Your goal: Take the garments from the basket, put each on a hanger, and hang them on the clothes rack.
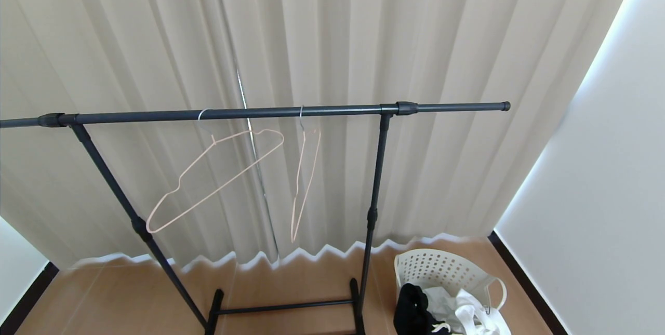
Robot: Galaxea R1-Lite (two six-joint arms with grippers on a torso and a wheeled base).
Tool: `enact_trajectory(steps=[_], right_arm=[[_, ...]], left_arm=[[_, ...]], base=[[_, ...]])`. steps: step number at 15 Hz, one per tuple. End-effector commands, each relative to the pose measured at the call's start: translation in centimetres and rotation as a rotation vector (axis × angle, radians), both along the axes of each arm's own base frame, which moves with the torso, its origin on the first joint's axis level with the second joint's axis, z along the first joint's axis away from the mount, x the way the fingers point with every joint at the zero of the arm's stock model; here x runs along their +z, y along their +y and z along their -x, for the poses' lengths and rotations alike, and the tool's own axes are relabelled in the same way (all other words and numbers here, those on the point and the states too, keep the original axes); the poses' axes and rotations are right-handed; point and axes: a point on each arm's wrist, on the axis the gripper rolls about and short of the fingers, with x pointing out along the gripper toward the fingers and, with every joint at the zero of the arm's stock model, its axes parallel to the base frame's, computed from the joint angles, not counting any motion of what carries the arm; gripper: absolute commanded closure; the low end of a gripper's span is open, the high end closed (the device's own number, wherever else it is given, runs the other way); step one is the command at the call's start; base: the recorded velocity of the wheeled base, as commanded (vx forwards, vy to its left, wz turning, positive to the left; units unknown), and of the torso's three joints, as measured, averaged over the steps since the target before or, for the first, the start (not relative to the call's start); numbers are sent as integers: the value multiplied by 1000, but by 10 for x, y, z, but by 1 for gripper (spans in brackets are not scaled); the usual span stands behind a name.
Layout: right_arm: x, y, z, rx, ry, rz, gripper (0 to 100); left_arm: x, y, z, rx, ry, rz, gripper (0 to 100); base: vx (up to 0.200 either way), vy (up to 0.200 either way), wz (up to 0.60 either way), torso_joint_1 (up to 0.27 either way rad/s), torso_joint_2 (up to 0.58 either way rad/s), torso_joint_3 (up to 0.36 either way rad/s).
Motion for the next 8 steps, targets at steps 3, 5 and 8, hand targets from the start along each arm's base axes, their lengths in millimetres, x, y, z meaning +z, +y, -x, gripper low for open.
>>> enact_trajectory(steps=[3,5,8], right_arm=[[0,0,0,0,1,-3,0],[0,0,0,0,1,-3,0],[0,0,0,-5,2,-7,0]], left_arm=[[0,0,0,0,2,0,0],[0,0,0,0,1,0,0],[0,0,0,0,1,0,0]], base=[[0,0,0,0,0,0],[0,0,0,0,0,0],[0,0,0,0,0,0]])
